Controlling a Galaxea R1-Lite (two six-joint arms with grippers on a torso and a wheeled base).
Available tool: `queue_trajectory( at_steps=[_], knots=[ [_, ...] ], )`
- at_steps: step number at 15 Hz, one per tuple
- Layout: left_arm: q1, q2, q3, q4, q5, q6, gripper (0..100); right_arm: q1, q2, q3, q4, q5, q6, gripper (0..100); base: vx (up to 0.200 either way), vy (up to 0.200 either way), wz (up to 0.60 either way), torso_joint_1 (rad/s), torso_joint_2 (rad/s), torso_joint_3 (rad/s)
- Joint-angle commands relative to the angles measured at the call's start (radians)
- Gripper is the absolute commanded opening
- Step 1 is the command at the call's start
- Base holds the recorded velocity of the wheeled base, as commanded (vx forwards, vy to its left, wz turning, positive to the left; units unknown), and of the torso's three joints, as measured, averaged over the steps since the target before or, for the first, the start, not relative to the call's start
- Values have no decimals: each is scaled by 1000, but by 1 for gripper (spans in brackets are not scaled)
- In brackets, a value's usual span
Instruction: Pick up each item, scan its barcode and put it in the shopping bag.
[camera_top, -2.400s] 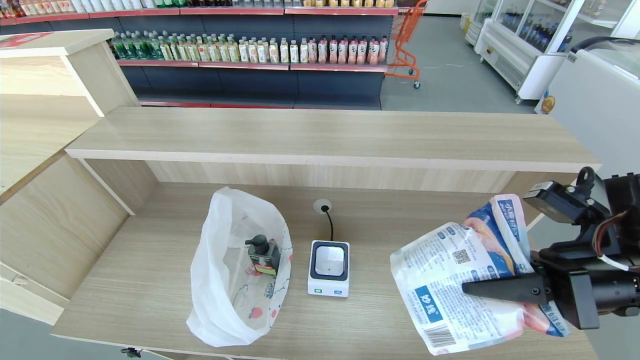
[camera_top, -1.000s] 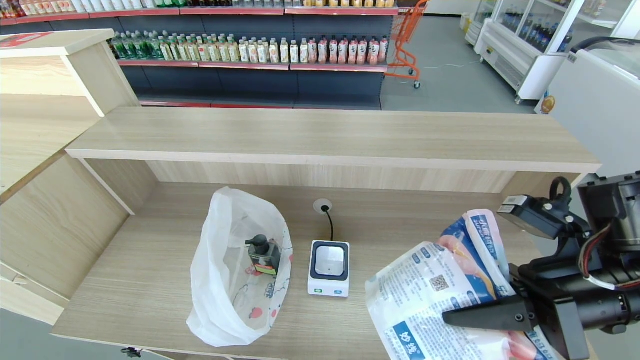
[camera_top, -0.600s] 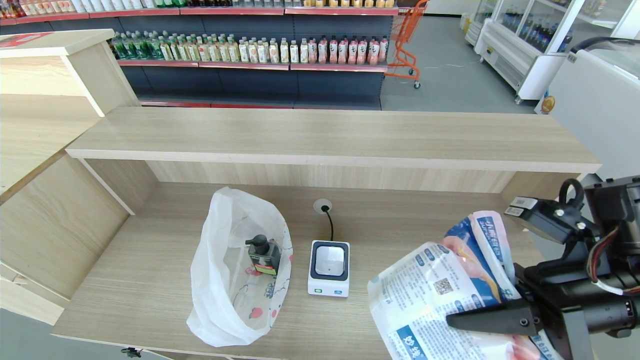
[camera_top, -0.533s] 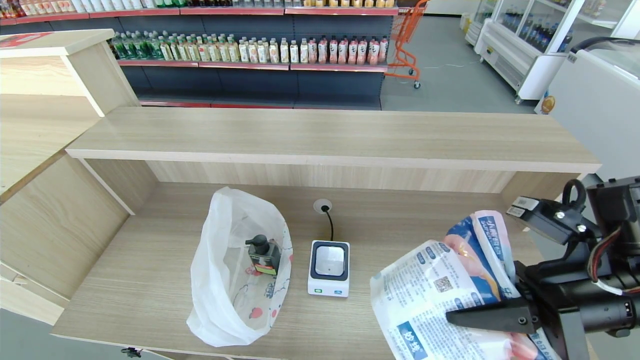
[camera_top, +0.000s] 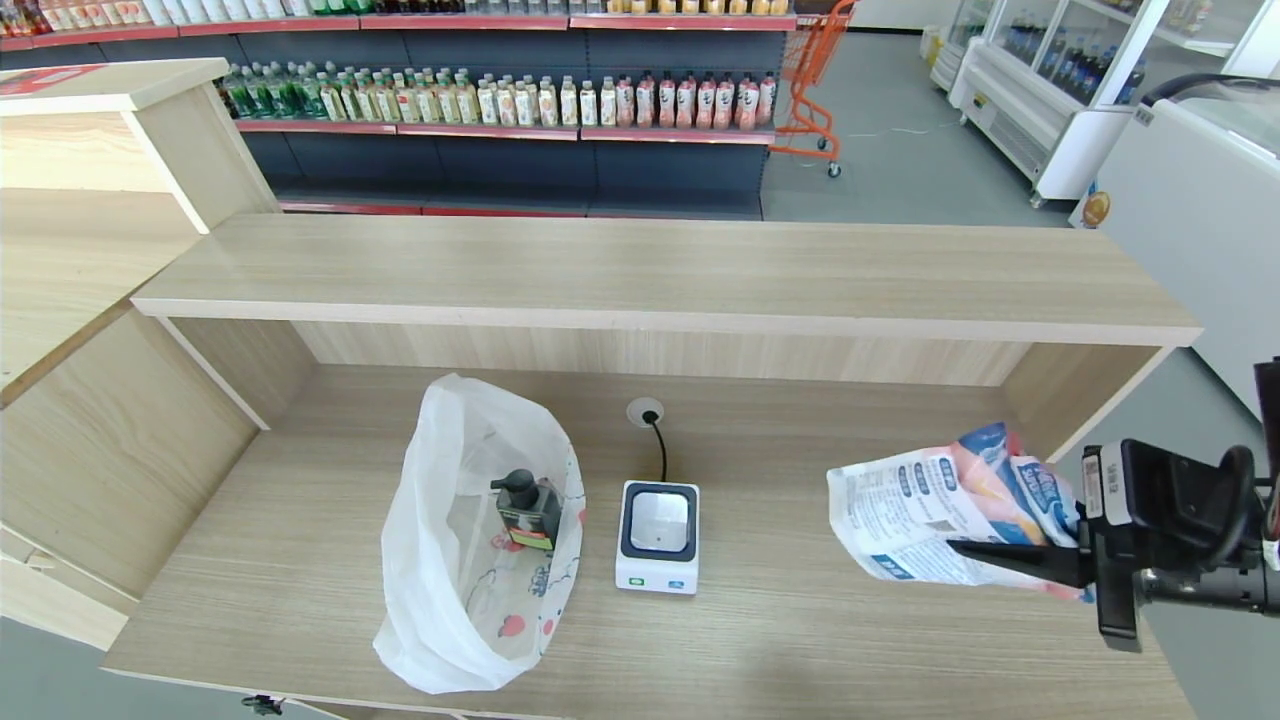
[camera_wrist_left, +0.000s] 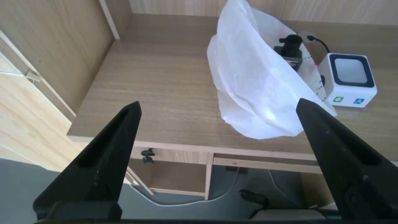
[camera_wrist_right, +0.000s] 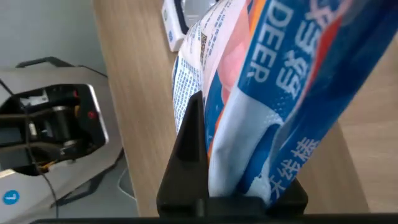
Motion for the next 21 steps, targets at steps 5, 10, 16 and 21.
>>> queue_trajectory(
  at_steps=[5,10,16,21],
  knots=[
    [0,2,0,0,0,0,100,-18,18,161,-280,-38,-61,0,0,0,0,0,0,0],
    [0,2,0,0,0,1,100,-18,15,162,-279,-36,-54,0,0,0,0,0,0,0],
    [0,2,0,0,0,4,100,-12,-14,170,-277,-33,7,0,0,67,0,2,0,0],
    [0,0,0,0,0,6,100,-15,-29,179,-279,-28,90,0,0,200,0,1,2,4]
  ],
)
